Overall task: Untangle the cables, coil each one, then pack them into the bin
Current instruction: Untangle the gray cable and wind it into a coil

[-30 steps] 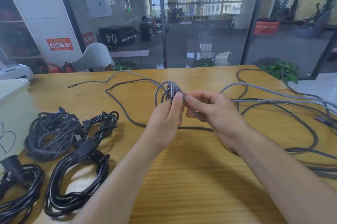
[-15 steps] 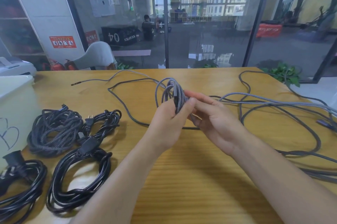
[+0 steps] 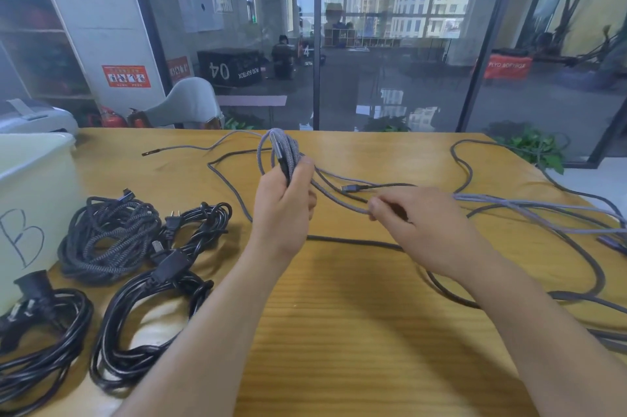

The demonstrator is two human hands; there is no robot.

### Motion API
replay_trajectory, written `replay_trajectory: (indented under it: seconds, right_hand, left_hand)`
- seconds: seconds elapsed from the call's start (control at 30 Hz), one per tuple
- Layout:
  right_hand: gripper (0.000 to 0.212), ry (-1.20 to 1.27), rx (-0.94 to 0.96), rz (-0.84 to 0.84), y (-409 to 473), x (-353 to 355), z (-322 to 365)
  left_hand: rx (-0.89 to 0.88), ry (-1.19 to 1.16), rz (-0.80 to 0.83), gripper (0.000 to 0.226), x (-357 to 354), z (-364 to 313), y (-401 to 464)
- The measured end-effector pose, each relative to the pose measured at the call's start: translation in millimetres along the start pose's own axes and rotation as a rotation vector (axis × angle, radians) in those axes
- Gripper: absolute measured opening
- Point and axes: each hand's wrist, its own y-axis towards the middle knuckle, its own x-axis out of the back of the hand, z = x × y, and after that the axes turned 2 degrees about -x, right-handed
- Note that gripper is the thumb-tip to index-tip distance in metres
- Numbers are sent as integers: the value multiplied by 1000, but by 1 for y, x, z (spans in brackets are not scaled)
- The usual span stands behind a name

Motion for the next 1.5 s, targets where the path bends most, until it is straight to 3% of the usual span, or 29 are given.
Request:
replay_trajectory:
  seconds: [0.13, 0.27, 0.57, 0.87, 1.03, 1.17, 1.23, 1.33, 1.5]
  right_hand:
    - [29, 276, 50, 289, -3, -3, 7]
    - [25, 386, 136, 387, -6, -17, 14]
    - [23, 460, 195, 413, -12, -34, 20]
    - [25, 447, 198, 410, -10, -40, 16]
    - [37, 340, 101, 502, -3, -31, 3]
    - [46, 254, -52, 637, 3, -3, -23]
    - [45, 333, -174, 686, 3, 15, -40]
    - [41, 454, -268, 655, 3, 38, -58]
    - [43, 191, -370, 523, 0, 49, -68]
  left_hand:
    - [32, -34, -17, 31, 9, -2, 4]
    - [32, -43, -28, 44, 13, -3, 4]
    - [72, -179, 179, 41, 1, -9, -5]
    - [121, -174, 250, 42, 0, -8, -7]
    - [142, -131, 272, 46, -4, -7, -9]
    - [143, -169, 180, 47, 5, -10, -3]
    - [141, -203, 120, 48, 14, -12, 3]
    - [145, -242, 73, 50, 20, -13, 7]
    - [139, -233, 120, 49, 16, -14, 3]
